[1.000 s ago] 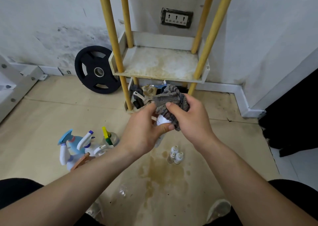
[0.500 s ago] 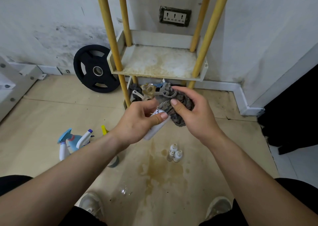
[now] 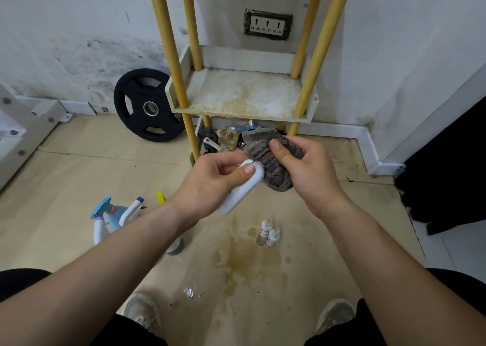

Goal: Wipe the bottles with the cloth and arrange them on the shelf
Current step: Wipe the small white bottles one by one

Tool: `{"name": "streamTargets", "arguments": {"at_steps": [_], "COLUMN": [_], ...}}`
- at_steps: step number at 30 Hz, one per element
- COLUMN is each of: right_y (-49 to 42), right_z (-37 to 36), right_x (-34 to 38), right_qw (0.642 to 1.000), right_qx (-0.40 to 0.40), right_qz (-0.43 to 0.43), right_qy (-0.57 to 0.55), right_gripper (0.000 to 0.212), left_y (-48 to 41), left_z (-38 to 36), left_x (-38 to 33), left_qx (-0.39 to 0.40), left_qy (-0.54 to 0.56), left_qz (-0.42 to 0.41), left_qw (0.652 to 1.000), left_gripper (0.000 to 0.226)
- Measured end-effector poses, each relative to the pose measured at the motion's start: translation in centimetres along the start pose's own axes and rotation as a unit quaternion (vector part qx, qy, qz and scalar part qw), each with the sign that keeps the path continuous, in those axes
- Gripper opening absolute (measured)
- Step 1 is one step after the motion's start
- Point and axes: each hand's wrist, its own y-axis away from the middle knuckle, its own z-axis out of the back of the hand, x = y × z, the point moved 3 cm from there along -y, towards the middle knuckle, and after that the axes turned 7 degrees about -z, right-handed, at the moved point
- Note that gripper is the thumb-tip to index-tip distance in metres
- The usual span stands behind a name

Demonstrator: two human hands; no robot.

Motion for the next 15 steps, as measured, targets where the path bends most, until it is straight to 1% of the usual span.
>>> {"name": "streamTargets", "arguments": {"at_steps": [1,3,4,5,6,7,8,9,11,13,15], "right_y": [0.2,0.4,0.4,0.3,0.2,0.1,0.0,-0.1,-0.2,-0.3,-0.6], "right_z": [0.0,0.1,0.1,0.0,0.0,-0.2,-0.3,-0.3,-0.4,-0.4,-0.1], "right_x": [0.1,-0.1,-0.2,-0.3,-0.4,-0.6,-0.7,-0.7,-0.6,-0.3,-0.3], "right_qw": [0.998,0.986,0.983,0.986,0.993,0.999,0.999,0.995,0.981,0.970,0.961], "right_qx": [-0.034,-0.092,-0.101,-0.092,-0.066,-0.025,0.015,0.050,0.090,0.090,0.043], "right_qz": [0.008,0.015,0.012,0.005,0.000,-0.009,-0.016,-0.021,-0.030,-0.047,-0.066], "right_qy": [0.054,0.139,0.154,0.142,0.100,0.039,-0.027,-0.087,-0.168,-0.222,-0.266], "right_gripper": [0.022,0.030,0.032,0.029,0.020,0.012,0.016,0.022,0.026,0.026,0.025], "left_y": [0.0,0.1,0.2,0.1,0.1,0.1,0.1,0.1,0.1,-0.1,-0.3], "left_z": [-0.1,-0.2,-0.3,-0.3,-0.3,-0.2,-0.2,-0.2,-0.1,0.0,0.2], "left_x": [0.0,0.1,0.0,0.1,0.2,0.3,0.3,0.3,0.5,0.4,0.5], "left_qx": [-0.007,-0.019,-0.023,-0.025,-0.025,-0.023,-0.017,-0.006,0.009,-0.001,-0.008], "left_qy": [-0.032,-0.097,-0.122,-0.132,-0.122,-0.104,-0.082,-0.062,-0.026,0.035,0.100], "left_qz": [-0.019,-0.056,-0.071,-0.077,-0.076,-0.069,-0.058,-0.045,-0.019,0.013,0.039], "left_qw": [0.999,0.993,0.990,0.988,0.989,0.992,0.995,0.997,0.999,0.999,0.994], "left_gripper": [0.025,0.021,0.020,0.017,0.010,0.013,0.020,0.022,0.024,0.027,0.033]}}
